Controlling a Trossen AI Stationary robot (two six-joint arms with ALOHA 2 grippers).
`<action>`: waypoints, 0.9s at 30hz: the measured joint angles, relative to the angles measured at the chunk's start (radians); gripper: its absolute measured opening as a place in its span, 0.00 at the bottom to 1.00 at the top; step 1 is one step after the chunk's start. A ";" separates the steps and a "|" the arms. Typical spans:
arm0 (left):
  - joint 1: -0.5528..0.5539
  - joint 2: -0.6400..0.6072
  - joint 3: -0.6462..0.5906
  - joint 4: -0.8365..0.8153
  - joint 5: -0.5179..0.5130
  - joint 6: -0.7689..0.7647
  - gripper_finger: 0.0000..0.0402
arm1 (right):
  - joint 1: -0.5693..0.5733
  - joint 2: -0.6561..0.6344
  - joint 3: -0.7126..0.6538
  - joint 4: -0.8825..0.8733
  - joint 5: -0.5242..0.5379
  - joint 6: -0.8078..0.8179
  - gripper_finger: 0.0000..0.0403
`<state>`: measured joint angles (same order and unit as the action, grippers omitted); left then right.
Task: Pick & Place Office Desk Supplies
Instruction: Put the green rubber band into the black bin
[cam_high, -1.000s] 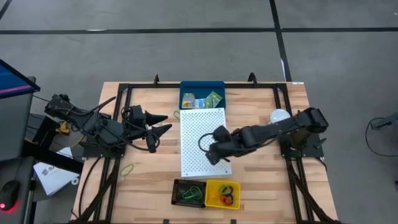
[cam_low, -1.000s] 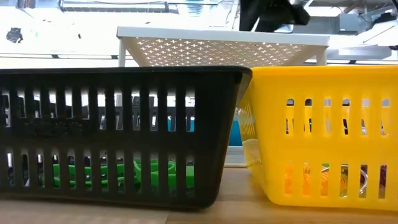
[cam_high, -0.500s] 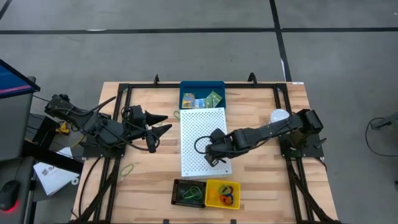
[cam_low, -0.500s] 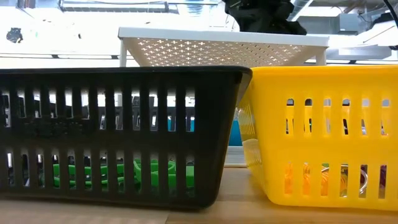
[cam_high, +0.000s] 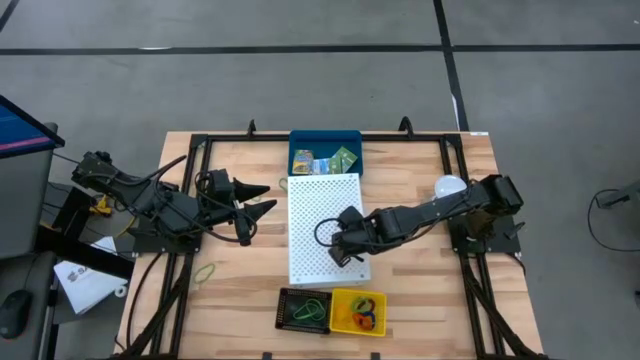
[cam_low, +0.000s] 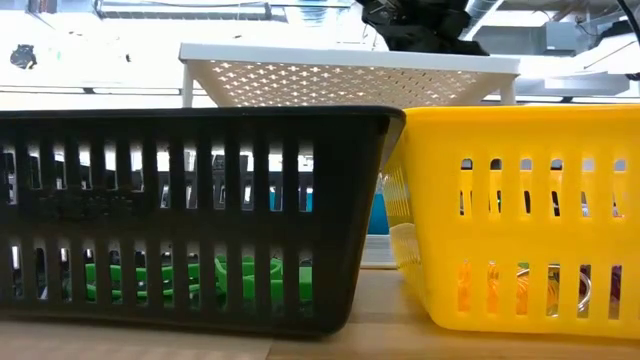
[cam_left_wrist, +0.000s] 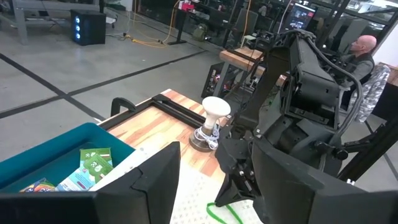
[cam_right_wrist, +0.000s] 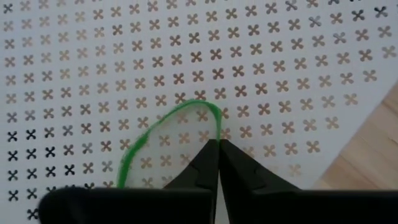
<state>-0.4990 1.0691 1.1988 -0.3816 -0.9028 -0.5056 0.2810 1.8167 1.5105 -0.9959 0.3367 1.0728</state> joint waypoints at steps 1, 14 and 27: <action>0.000 0.000 0.000 0.000 0.000 0.000 0.49 | 0.000 0.000 0.000 0.001 0.000 0.000 0.02; 0.000 0.000 0.000 0.000 -0.001 0.000 0.49 | 0.000 0.002 -0.002 0.017 -0.010 0.000 0.00; 0.000 0.000 0.000 -0.004 -0.002 0.001 0.49 | 0.004 0.000 -0.003 0.019 0.002 -0.001 0.00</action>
<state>-0.4988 1.0691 1.1988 -0.3851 -0.9043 -0.5045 0.2853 1.8169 1.5078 -0.9769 0.3386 1.0722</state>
